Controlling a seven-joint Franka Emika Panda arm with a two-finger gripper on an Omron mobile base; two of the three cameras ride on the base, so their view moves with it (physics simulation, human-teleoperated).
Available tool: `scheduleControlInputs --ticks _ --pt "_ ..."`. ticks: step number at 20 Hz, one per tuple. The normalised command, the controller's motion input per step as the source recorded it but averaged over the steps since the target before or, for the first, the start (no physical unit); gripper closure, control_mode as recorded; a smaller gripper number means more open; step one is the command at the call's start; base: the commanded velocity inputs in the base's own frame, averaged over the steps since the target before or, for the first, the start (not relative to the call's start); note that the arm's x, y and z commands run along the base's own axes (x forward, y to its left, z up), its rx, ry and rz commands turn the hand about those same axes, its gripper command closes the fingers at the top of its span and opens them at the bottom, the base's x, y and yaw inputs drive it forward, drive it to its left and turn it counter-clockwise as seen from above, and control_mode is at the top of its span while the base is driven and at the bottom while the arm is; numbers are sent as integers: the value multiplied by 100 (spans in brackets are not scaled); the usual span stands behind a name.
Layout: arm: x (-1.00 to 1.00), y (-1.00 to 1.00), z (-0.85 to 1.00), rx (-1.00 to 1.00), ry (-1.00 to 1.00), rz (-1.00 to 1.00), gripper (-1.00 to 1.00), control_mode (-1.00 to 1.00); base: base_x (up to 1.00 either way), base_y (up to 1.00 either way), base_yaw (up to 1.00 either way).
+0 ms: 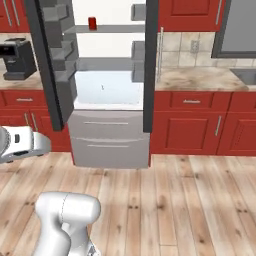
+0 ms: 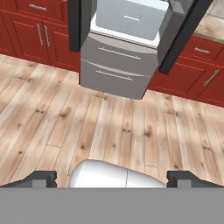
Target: Open the fridge, grab two sodas, and place both sodas inside the bowl with ice on the dining counter.
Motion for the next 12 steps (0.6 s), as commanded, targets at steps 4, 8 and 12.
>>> scheduleControlInputs --ticks 4,8,12 --pt "0 0 0 0 0 0 -100 100 100 -11 0" --pt "0 0 0 0 0 0 -100 100 100 -14 0" --pt "0 0 0 0 0 0 -100 100 100 -21 1"
